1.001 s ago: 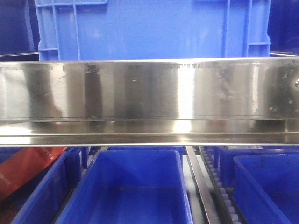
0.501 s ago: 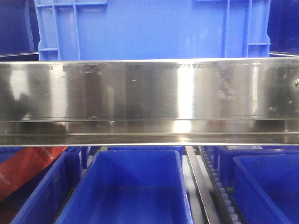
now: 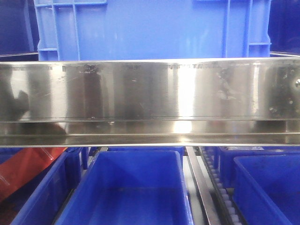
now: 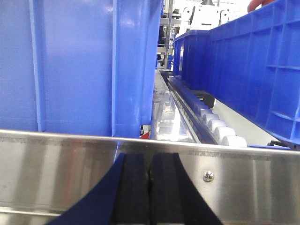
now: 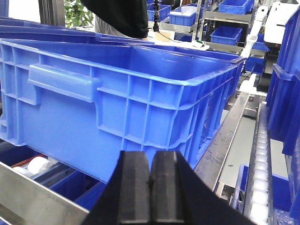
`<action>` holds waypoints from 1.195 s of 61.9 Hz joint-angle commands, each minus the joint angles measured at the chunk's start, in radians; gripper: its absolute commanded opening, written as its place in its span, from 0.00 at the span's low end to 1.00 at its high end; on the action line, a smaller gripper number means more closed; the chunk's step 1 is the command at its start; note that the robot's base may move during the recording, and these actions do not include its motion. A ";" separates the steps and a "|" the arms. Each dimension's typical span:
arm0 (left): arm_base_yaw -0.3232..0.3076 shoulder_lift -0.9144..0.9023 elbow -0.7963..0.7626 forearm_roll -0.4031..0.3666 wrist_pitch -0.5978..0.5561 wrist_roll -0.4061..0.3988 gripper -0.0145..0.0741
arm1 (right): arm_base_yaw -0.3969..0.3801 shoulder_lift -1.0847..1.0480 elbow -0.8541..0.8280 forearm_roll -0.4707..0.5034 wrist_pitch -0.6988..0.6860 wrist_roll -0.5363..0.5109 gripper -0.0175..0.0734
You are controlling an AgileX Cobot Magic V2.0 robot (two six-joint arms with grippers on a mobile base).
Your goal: Place cylindrical capacitor in blue bin on shelf
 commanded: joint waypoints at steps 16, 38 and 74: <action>0.003 -0.005 -0.001 -0.007 -0.027 0.001 0.04 | 0.000 -0.005 0.002 0.000 -0.029 -0.002 0.01; 0.003 -0.005 -0.001 -0.007 -0.027 0.001 0.04 | -0.101 -0.027 0.065 -0.004 -0.063 -0.002 0.01; 0.003 -0.005 -0.001 -0.007 -0.027 0.001 0.04 | -0.486 -0.391 0.489 -0.008 -0.144 0.053 0.01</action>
